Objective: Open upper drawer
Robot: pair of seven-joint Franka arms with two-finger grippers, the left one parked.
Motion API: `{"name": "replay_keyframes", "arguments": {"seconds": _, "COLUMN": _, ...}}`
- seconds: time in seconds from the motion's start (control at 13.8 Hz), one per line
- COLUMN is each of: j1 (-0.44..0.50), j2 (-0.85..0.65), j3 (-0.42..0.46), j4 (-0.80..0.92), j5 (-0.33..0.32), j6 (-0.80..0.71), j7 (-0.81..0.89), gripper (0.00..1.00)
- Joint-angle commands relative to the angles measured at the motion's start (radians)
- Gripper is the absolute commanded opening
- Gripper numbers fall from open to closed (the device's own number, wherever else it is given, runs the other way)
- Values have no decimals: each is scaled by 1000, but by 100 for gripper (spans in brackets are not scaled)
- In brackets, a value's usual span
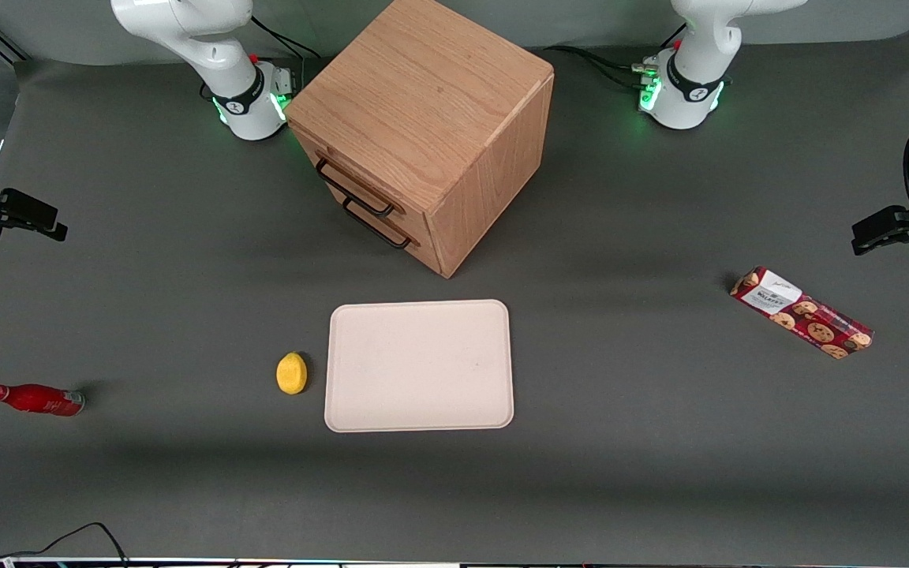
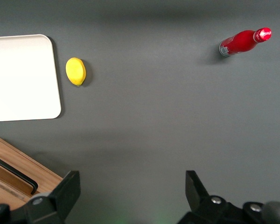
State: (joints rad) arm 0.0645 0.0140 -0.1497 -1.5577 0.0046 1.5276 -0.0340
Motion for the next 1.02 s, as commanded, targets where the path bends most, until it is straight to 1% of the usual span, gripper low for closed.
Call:
{"name": "replay_keyframes", "arguments": {"seconds": 0.0, "j1": -9, "j2": 6, "j3": 1, "j4": 13, "j5": 20, "j6": -14, "j7": -18, "gripper": 100}}
{"name": "replay_keyframes", "arguments": {"seconds": 0.58, "j1": 8, "j2": 0, "j3": 10, "j4": 13, "j5": 21, "j6": -15, "j7": -15, "gripper": 100}}
{"name": "replay_keyframes", "arguments": {"seconds": 0.8, "j1": 73, "j2": -6, "j3": 12, "j4": 15, "j5": 23, "j6": -64, "j7": -21, "gripper": 100}}
{"name": "replay_keyframes", "arguments": {"seconds": 0.94, "j1": 164, "j2": -14, "j3": 2, "j4": 16, "j5": 21, "j6": -89, "j7": -20, "gripper": 100}}
